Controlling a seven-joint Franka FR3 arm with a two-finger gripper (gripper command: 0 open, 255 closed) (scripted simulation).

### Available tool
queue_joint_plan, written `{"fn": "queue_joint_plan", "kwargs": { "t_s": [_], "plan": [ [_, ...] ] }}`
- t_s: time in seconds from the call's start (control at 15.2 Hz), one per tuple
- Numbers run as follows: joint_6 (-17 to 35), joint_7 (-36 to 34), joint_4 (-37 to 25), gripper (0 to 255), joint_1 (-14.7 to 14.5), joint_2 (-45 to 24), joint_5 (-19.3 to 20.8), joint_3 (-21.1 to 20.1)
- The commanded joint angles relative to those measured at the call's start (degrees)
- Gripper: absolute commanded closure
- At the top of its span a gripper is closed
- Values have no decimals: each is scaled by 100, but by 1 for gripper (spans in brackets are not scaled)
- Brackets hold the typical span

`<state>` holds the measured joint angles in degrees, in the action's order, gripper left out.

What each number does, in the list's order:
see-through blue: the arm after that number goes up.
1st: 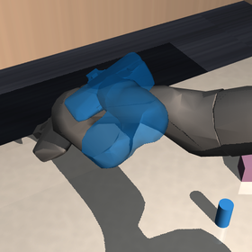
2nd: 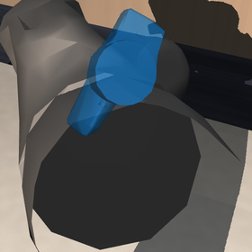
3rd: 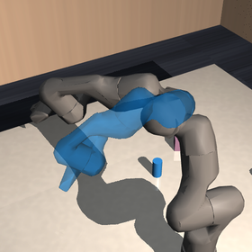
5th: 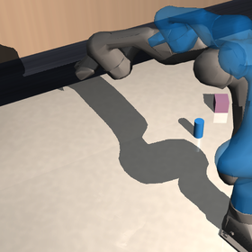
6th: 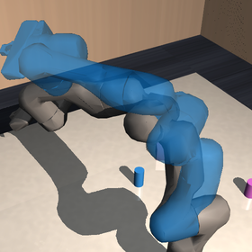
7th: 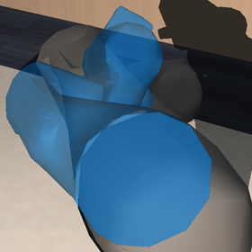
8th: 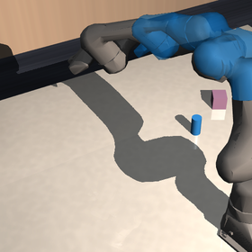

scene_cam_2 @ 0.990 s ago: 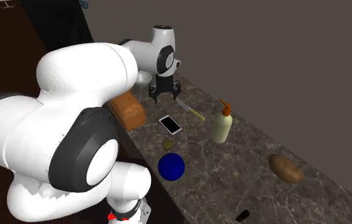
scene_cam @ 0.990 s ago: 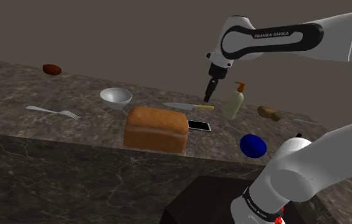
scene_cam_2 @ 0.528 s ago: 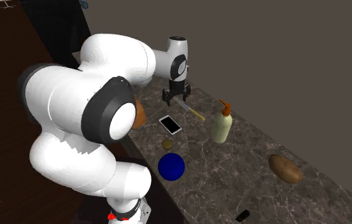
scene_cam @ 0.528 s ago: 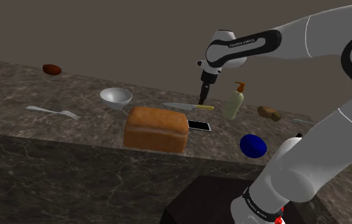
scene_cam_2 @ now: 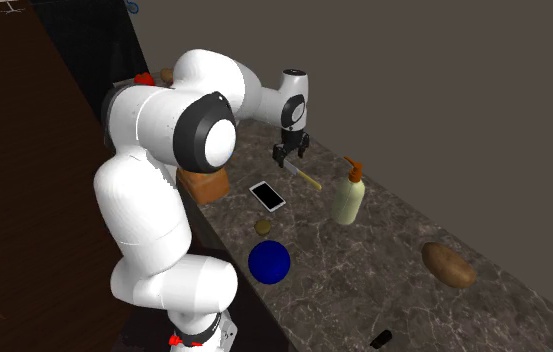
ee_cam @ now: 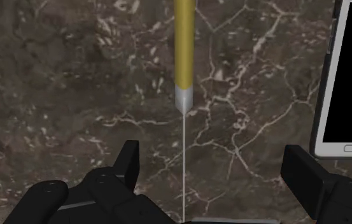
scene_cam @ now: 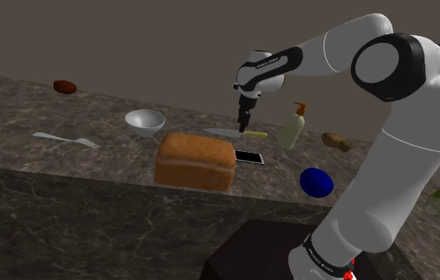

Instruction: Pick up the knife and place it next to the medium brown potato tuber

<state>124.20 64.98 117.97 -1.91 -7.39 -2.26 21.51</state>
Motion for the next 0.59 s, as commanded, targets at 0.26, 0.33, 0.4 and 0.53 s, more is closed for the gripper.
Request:
{"fn": "queue_joint_plan", "kwargs": {
  "t_s": [0.26, 0.33, 0.4, 0.53],
  "plan": [
    [345, 360, -136, 0, 91, -517, -212, -39],
    [413, 375, -108, 0, 97, -560, -234, -45],
    [481, 390, -81, 0, 104, -604, -256, -51],
    [587, 415, -39, 0, 114, -675, -292, -62]
  ]
}}
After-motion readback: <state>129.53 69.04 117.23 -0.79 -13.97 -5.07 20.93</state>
